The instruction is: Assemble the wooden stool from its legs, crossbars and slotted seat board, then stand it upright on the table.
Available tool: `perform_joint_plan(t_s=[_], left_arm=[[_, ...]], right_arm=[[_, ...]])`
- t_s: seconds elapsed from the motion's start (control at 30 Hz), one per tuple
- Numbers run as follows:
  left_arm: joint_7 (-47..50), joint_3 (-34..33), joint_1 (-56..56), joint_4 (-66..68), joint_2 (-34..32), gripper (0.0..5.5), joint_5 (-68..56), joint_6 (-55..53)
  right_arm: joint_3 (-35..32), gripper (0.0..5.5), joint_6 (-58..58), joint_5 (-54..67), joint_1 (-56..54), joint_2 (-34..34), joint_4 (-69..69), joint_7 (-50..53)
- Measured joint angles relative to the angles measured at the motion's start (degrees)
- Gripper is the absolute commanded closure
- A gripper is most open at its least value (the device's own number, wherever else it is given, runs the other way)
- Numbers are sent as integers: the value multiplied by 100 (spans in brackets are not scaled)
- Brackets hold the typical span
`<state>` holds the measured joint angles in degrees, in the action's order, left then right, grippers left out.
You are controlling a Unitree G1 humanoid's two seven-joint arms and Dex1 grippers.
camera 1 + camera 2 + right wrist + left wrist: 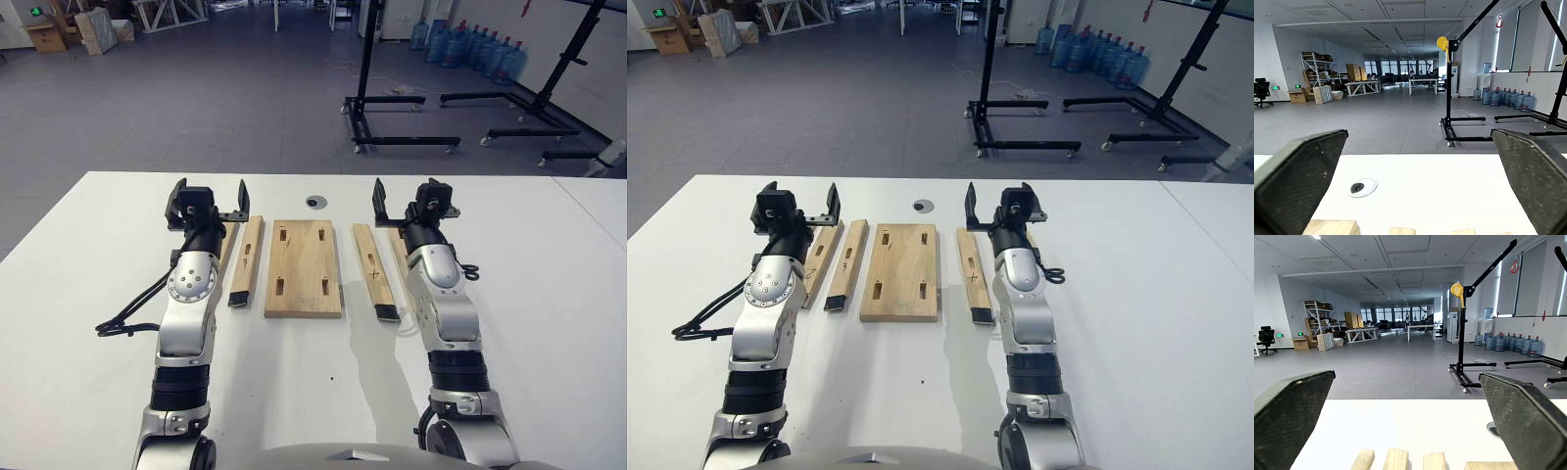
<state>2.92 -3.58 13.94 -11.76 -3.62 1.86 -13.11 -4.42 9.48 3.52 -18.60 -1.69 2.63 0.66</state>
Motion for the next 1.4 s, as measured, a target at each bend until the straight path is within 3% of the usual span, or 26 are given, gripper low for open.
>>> perform_joint_plan(t_s=[1.4], left_arm=[[32,77,22,15,36,10,27,0]], right_arm=[[38,12,-3,-2,-6,14,-26,-1]])
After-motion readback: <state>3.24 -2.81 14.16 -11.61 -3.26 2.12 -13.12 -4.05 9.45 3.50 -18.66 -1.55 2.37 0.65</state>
